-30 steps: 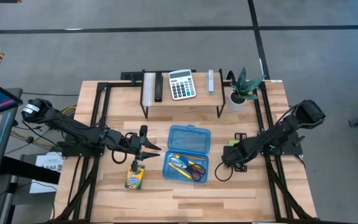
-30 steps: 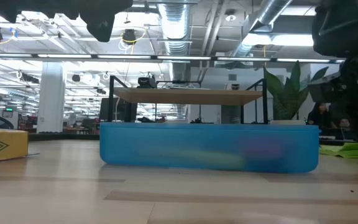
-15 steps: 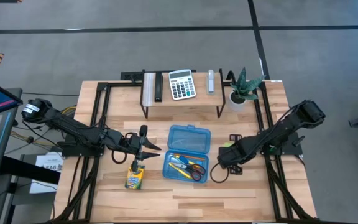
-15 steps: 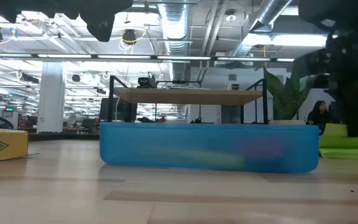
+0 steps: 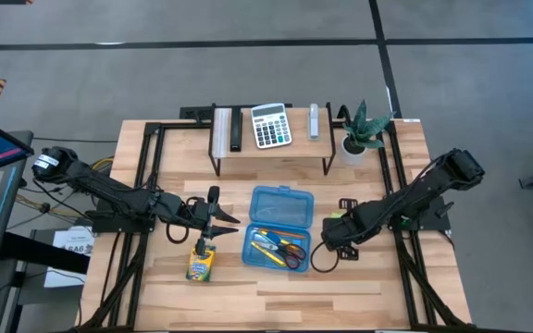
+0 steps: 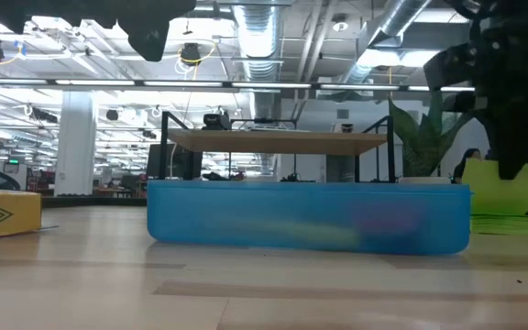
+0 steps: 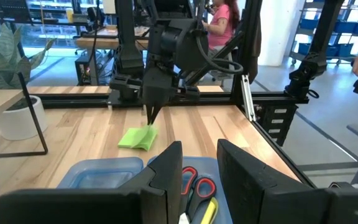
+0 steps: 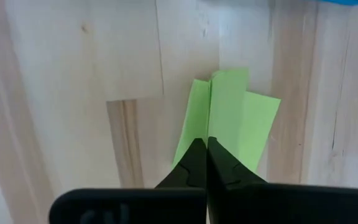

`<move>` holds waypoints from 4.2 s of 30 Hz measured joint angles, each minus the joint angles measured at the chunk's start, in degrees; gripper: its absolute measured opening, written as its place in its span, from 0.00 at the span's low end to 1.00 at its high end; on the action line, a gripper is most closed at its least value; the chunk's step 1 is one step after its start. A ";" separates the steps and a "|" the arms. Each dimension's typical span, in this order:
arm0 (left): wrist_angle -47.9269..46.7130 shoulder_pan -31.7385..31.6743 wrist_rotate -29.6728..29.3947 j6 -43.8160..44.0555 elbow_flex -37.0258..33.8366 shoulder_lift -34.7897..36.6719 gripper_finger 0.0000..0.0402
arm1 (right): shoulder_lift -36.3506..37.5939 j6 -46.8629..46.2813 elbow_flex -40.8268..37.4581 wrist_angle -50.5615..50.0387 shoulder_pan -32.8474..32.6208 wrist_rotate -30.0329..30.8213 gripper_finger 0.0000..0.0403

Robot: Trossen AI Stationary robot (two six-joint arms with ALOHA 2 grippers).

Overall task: Pack school essentials
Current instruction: Put the light green sticky notes into the supply box

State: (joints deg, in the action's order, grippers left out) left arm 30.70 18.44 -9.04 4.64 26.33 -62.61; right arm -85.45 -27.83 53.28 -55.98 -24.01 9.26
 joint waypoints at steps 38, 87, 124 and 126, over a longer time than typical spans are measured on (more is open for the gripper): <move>0.03 0.01 -0.68 0.09 0.02 -0.01 0.22 | -20.63 19.44 23.81 13.30 0.15 7.40 0.00; -0.42 0.02 -0.29 0.59 0.02 -0.35 0.22 | 3.63 -12.81 -7.11 9.76 -2.91 5.81 0.53; -0.34 0.02 -0.02 0.59 0.02 -0.28 0.22 | -4.08 -12.26 -13.68 16.54 -3.04 4.55 0.53; -0.33 0.02 -0.02 0.59 0.02 -0.28 0.22 | -5.11 -12.24 -13.44 16.42 -3.06 4.57 0.53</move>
State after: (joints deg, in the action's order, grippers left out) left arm 30.37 18.46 -9.06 5.23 26.35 -62.89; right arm -90.55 -40.07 39.84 -39.56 -27.07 13.83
